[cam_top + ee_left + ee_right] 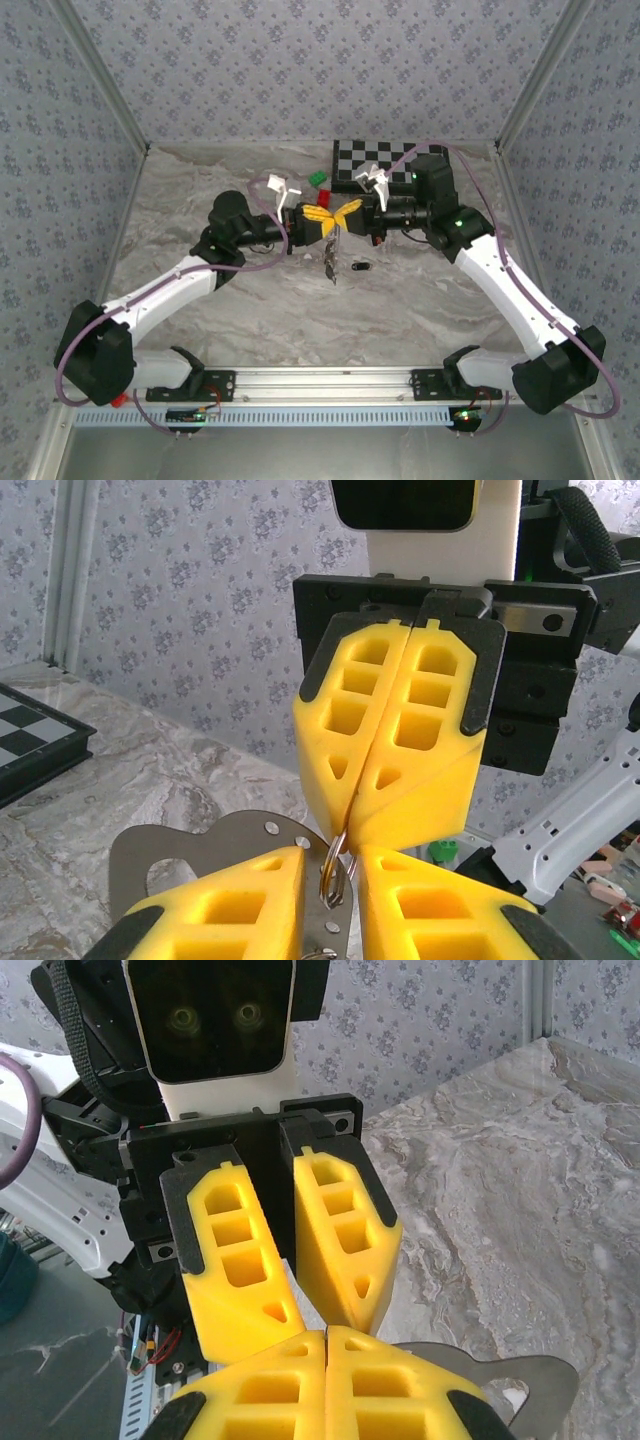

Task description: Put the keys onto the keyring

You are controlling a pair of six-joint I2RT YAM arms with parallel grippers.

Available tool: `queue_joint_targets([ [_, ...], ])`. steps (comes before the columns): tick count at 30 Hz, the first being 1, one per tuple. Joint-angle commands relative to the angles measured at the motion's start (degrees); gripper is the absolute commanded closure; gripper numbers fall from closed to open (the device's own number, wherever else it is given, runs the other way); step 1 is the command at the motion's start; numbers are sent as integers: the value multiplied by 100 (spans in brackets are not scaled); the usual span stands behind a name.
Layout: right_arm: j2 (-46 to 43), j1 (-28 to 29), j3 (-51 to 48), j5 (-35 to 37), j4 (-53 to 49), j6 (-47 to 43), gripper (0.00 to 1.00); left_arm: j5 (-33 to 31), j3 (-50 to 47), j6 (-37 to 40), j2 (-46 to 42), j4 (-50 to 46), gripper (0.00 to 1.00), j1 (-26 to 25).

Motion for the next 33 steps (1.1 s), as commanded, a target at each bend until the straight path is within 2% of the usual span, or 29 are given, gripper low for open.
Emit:
queue_joint_targets([
  [1,-104,-54,29,-279,307,133,100,244,239,126,40,-74,79,-14],
  [5,-87,-50,-13,-344,397,169,100,254,205,27,59,123,80,-19],
  [11,-34,-13,3,-373,232,45,100,60,196,-52,45,289,100,-20],
  [15,-43,-7,3,-391,105,-52,100,8,185,-71,0,337,100,-28],
  [17,-43,4,-6,-410,75,-68,100,-26,183,-38,-25,276,87,-17],
  [22,-34,4,-15,-416,39,-99,100,-69,169,79,-121,175,82,-19],
  [31,-8,40,-24,-530,-1,-143,100,0,183,175,-153,82,85,-22],
  [33,-1,42,-20,-486,-43,-157,100,-3,165,209,-168,88,97,-23],
])
